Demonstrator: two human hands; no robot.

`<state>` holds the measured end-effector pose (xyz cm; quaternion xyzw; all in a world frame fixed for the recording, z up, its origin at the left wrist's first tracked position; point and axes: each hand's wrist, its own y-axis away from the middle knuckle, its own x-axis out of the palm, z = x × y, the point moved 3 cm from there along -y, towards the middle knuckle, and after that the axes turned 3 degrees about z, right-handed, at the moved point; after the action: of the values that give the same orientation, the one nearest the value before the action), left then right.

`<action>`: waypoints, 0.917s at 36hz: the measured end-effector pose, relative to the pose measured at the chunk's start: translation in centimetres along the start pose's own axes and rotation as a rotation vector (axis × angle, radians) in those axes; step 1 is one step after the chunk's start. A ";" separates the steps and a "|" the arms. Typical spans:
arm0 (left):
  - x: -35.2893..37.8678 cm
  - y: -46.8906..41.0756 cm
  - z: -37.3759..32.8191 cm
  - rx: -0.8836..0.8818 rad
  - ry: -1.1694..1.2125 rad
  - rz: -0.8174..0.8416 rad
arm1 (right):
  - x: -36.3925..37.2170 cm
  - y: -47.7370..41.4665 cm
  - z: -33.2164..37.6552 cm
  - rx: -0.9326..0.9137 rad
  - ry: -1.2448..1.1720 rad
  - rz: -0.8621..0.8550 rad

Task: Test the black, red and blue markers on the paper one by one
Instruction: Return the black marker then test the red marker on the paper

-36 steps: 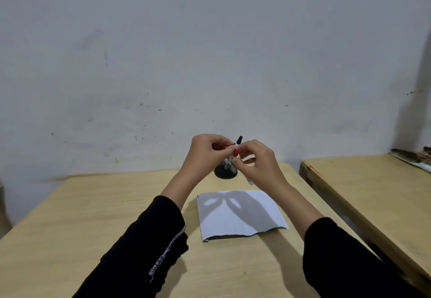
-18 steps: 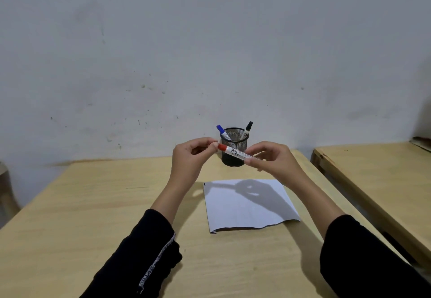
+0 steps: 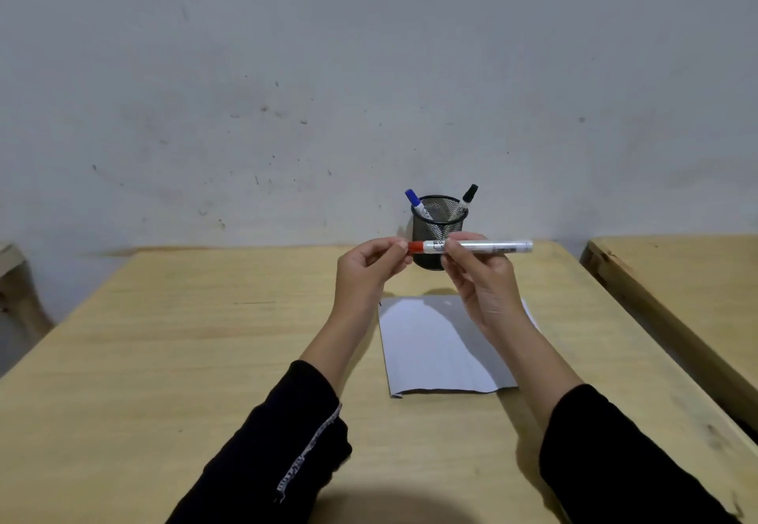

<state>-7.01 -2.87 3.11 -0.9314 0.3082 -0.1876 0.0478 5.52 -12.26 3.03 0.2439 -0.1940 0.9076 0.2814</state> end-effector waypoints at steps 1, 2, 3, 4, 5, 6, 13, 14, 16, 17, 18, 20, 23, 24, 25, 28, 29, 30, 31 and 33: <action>0.0 -0.1 0.1 -0.004 -0.005 0.011 | 0.2 0.0 -0.3 0.005 0.020 0.023; 0.0 -0.2 0.2 -0.005 -0.008 0.021 | 0.4 0.0 -0.6 0.011 0.025 0.036; 0.0 -0.4 0.2 -0.002 -0.015 0.030 | 0.5 0.0 -0.7 0.015 0.024 0.041; -0.2 -0.4 0.1 0.005 -0.026 0.040 | 0.6 -0.1 -0.8 0.019 0.017 0.043; -0.3 -0.5 -0.1 0.014 -0.043 0.054 | 0.7 -0.2 -0.8 0.023 0.010 0.044; -0.4 -0.5 -0.2 0.026 -0.066 0.069 | 0.7 -0.3 -0.8 0.028 0.007 0.047; -1.2 -0.6 -0.7 0.147 -0.249 0.096 | 1.3 -0.6 -1.0 0.051 0.013 0.068; -1.2 -0.6 -0.7 0.155 -0.263 0.093 | 1.4 -0.7 -1.0 0.048 0.014 0.069; -1.2 -0.7 -0.7 0.161 -0.288 0.091 | 1.5 -0.6 -0.8 0.044 0.021 0.072; -1.2 -0.8 -0.6 0.162 -0.297 0.091 | 1.5 -0.6 -0.8 0.041 0.024 0.073; -1.2 -0.8 -0.5 0.163 -0.306 0.093 | 1.4 -0.5 -0.8 0.039 0.025 0.077; -1.2 -0.7 -0.4 0.159 -0.313 0.095 | 1.4 -0.5 -0.7 0.035 0.031 0.084; -1.1 -0.8 -0.5 0.170 -0.300 0.093 | 1.3 -0.5 -0.5 0.018 0.048 0.113; -1.2 -0.8 -0.5 0.170 -0.297 0.087 | 1.3 -0.5 -0.5 0.012 0.063 0.126; -1.3 -0.9 -0.5 0.167 -0.299 0.077 | 1.4 -0.5 -0.4 0.003 0.087 0.136; -1.2 -2.3 0.3 0.124 -0.310 0.057 | 0.8 -1.7 -0.8 -0.012 0.127 0.124; -1.4 -2.4 0.3 0.108 -0.306 0.048 | 0.7 -1.7 -0.8 -0.016 0.126 0.115; -1.7 -2.6 0.3 0.093 -0.296 0.034 | 0.5 -1.6 -0.8 -0.022 0.116 0.102; -2.1 -2.6 0.3 0.077 -0.289 0.014 | 0.3 -1.5 -0.8 -0.029 0.105 0.083; -3.1 -2.8 0.5 0.034 -0.313 -0.036 | -0.3 -1.3 -0.8 -0.035 0.087 0.035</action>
<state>-7.61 1.20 2.22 -0.9538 0.2769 -0.0461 0.1076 6.22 -10.98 2.52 0.1959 -0.2014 0.9186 0.2780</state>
